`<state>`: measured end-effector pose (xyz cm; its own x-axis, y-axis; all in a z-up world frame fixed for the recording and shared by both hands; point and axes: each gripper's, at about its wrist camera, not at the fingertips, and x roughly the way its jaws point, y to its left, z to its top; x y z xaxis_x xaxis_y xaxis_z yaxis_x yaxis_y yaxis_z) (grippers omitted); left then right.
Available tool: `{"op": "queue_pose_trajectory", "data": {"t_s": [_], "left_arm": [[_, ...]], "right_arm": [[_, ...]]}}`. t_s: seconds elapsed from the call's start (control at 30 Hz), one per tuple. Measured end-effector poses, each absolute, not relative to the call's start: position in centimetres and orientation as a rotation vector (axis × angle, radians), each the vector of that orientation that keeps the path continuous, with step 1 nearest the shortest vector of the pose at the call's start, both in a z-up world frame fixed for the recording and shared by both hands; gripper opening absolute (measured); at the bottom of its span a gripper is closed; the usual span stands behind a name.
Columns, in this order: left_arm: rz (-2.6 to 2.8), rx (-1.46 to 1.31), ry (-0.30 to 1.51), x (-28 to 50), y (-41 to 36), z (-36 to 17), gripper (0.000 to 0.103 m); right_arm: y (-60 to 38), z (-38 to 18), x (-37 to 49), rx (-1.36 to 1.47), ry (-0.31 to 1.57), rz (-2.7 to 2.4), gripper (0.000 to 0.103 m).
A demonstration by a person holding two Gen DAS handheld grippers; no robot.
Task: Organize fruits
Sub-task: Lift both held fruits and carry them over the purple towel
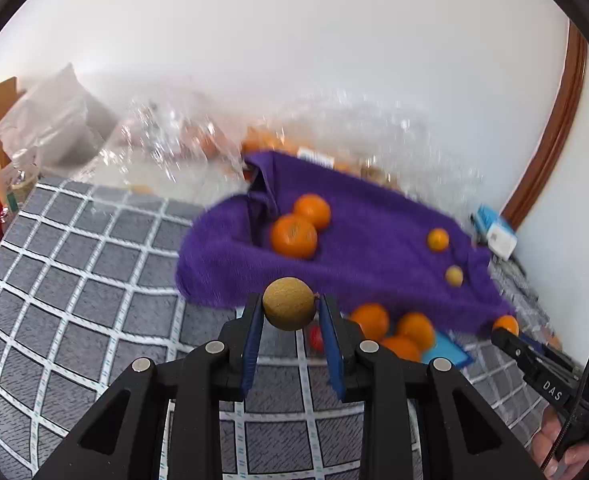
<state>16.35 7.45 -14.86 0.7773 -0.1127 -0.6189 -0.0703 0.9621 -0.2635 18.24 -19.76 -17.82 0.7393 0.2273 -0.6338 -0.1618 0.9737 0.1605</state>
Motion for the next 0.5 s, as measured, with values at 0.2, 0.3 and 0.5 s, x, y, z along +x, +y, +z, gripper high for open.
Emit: {"op": "queue_pose_trajectory", "data": {"t_s": [0.2, 0.3, 0.5], "left_arm": [[0.033, -0.254, 0.598, 15.9, 7.7, -13.1, 0.027], [0.028, -0.277, 0.624, 16.0, 8.1, -12.2, 0.027], [0.019, -0.276, 0.563, 16.0, 7.9, -8.2, 0.027]], "right_arm": [[-20.1, -16.0, 18.2, 0.134, 0.672, 0.201, 0.031], [-20.1, -14.3, 18.1, 0.113, 0.654, 0.193, 0.031], [-20.6, -9.6, 18.5, 0.063, 0.571, 0.161, 0.031]]}}
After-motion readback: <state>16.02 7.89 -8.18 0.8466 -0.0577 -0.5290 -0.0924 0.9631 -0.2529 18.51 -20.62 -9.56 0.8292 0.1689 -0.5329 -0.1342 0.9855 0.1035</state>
